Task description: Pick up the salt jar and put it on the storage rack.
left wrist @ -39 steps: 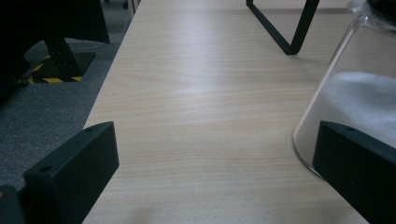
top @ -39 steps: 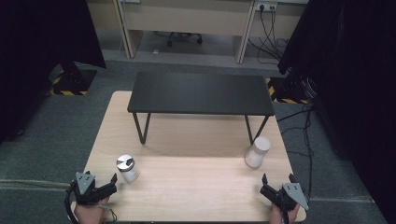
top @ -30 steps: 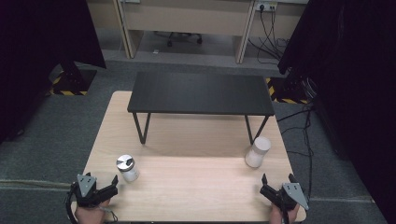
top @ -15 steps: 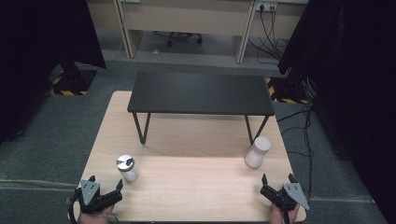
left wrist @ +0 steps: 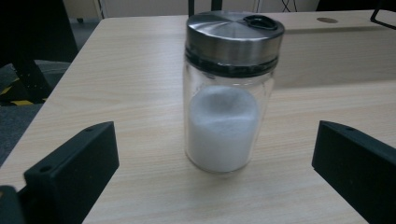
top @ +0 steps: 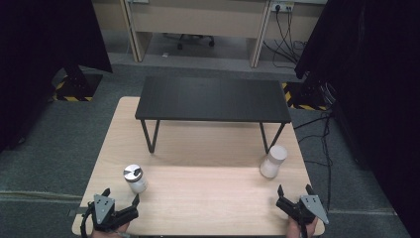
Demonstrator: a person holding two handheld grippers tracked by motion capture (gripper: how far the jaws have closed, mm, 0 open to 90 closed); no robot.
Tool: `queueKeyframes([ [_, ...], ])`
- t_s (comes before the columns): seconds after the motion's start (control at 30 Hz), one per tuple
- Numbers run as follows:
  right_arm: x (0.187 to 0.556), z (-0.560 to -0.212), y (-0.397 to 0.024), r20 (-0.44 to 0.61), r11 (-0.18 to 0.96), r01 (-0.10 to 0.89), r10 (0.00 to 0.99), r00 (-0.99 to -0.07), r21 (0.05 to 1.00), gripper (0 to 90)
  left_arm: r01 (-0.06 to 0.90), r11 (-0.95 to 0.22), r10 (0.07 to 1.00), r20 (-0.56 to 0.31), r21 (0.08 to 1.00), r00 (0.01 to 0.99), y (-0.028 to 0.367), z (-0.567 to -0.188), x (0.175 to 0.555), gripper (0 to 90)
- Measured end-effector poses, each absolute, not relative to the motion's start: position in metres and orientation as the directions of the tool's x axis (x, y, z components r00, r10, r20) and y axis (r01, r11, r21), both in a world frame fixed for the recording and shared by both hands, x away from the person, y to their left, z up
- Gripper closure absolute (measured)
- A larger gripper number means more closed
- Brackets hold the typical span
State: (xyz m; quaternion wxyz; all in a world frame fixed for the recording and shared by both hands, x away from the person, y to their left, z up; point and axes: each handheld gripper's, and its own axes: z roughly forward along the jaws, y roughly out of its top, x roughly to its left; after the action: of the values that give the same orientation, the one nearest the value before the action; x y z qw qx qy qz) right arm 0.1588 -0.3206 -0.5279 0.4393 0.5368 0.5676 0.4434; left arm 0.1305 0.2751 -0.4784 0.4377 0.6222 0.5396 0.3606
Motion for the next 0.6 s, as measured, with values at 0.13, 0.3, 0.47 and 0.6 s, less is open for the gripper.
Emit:
queueKeyframes([
  [0.13, 0.158, -0.528, -0.321, -0.020, 0.029, 0.217, 0.999, -0.041, 0.976, 0.3, 0.358, -0.033, 0.986, -0.027, 0.933, 0.162, 0.270, -0.479, 0.133, 0.0],
  [0.3, 0.158, -0.529, -0.322, -0.019, 0.028, 0.216, 0.999, -0.042, 0.976, 0.3, 0.364, -0.037, 0.986, -0.026, 0.931, 0.165, 0.263, -0.478, 0.138, 0.0],
  [0.47, 0.158, -0.529, -0.322, -0.022, 0.031, 0.216, 0.999, -0.044, 0.976, 0.3, 0.363, -0.034, 0.985, -0.029, 0.931, 0.169, 0.257, -0.477, 0.145, 0.3],
  [0.6, 0.158, -0.529, -0.322, -0.022, 0.031, 0.216, 0.999, -0.046, 0.976, 0.3, 0.359, -0.031, 0.986, -0.030, 0.933, 0.164, 0.253, -0.477, 0.148, 1.0],
])
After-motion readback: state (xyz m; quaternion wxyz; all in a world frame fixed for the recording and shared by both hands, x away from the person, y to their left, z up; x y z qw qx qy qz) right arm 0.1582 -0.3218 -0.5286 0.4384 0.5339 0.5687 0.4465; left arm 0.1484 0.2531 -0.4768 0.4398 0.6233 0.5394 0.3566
